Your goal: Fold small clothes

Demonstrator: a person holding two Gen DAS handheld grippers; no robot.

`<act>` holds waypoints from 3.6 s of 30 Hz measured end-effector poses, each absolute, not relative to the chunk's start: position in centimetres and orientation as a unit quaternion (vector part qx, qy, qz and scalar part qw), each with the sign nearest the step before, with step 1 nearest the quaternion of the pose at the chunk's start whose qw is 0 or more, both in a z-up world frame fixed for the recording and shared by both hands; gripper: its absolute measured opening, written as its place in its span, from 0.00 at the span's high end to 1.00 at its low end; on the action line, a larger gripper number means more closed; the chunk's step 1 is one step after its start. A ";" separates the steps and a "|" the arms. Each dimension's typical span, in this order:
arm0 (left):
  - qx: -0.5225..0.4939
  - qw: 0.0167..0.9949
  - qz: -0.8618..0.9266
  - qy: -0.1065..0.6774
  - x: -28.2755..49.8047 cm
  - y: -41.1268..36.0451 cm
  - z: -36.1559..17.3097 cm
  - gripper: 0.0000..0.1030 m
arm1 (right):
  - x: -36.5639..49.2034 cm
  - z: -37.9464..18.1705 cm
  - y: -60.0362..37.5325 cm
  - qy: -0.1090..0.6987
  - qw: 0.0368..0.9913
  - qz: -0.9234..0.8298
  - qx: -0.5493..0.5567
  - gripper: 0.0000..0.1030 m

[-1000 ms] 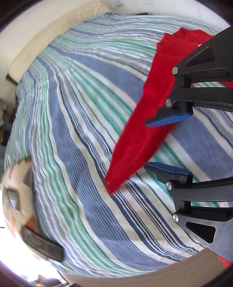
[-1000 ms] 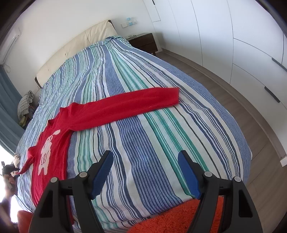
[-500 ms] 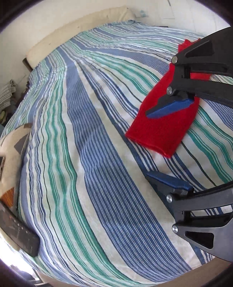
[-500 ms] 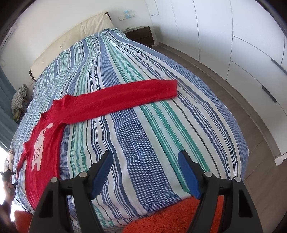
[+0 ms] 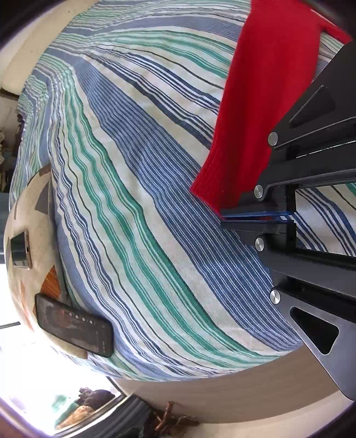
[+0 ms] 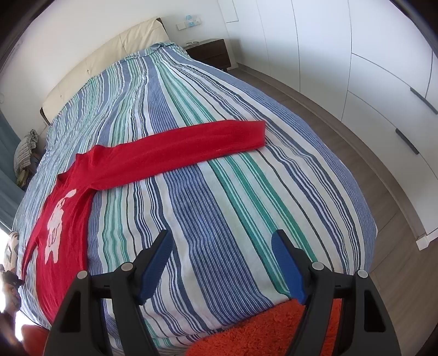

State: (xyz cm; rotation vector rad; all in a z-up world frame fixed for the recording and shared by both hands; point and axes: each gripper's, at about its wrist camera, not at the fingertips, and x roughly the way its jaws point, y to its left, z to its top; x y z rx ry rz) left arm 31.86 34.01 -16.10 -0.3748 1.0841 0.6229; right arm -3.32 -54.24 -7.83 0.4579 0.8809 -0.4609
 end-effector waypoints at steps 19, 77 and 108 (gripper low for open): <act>0.055 0.906 -0.081 0.412 36.8 9.5 -1.8 0.08 | 15.6 0.4 -45.7 0.411 0.911 -0.017 0.042 0.24; 0.148 0.864 -0.109 0.469 51.3 -4.0 -14.8 0.52 | 43.0 -13.9 -40.3 0.505 0.859 -0.018 -0.079 0.39; 0.033 0.902 -0.205 0.379 4.6 -2.1 3.8 0.26 | -3.4 -4.5 -36.7 0.484 0.871 -0.070 -0.037 0.30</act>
